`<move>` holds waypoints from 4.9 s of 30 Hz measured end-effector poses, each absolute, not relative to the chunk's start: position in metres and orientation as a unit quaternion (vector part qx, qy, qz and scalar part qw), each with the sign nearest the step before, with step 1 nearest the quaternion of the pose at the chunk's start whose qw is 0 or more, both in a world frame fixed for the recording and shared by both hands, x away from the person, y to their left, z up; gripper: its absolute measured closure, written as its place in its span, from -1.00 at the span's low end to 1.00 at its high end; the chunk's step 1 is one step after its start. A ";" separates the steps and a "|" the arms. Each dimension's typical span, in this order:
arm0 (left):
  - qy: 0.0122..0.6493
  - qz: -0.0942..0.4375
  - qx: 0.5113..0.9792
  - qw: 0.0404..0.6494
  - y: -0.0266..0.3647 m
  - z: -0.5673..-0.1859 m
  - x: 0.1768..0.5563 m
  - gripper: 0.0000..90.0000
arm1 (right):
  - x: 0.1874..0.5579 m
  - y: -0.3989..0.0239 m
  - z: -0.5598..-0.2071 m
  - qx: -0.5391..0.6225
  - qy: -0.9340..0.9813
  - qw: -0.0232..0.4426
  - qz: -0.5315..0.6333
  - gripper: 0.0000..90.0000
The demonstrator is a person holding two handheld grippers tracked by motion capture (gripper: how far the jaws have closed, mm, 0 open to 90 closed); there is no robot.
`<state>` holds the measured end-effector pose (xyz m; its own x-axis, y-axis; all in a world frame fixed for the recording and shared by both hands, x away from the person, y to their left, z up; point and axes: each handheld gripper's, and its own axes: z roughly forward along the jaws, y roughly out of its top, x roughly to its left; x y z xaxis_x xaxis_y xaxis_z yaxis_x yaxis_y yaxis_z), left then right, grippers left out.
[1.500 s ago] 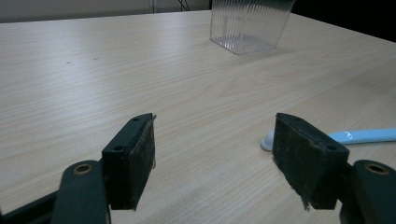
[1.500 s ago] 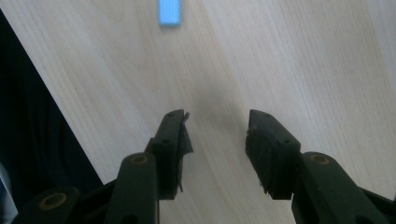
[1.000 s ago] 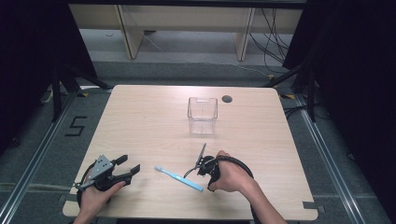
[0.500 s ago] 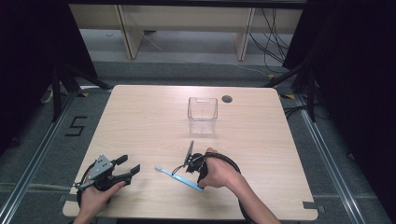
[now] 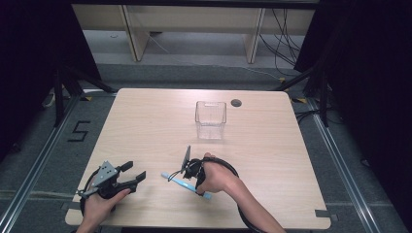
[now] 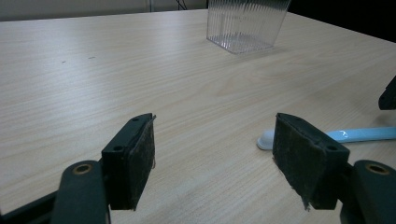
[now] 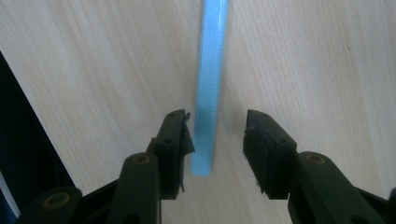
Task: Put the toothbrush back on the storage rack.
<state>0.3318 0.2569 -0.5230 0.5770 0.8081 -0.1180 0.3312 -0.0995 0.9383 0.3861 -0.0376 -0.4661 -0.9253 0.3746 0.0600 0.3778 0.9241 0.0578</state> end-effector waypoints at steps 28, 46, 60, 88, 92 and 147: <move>0.400 0.219 0.704 0.544 0.257 -0.524 0.333 -0.35 | 0.392 -0.020 -0.474 -0.185 -0.982 0.030 -0.025 0.51; 0.400 0.218 0.704 0.544 0.257 -0.524 0.332 -0.36 | 0.391 -0.016 -0.480 -0.195 -0.980 0.029 -0.023 0.61; 0.399 0.219 0.705 0.544 0.257 -0.524 0.333 -0.36 | 0.390 -0.016 -0.480 -0.191 -0.981 0.021 -0.022 0.75; 0.404 0.219 0.707 0.537 0.257 -0.523 0.332 -0.36 | 0.387 -0.065 -0.461 -0.247 -0.959 -0.015 -0.140 0.76; 0.405 0.219 0.708 0.536 0.257 -0.523 0.332 -0.36 | 0.386 -0.073 -0.459 -0.252 -0.951 -0.026 -0.176 0.76; 0.408 0.215 0.700 0.544 0.258 -0.524 0.333 -0.36 | 0.384 -0.170 -0.455 -0.394 -0.730 -0.192 -0.524 0.76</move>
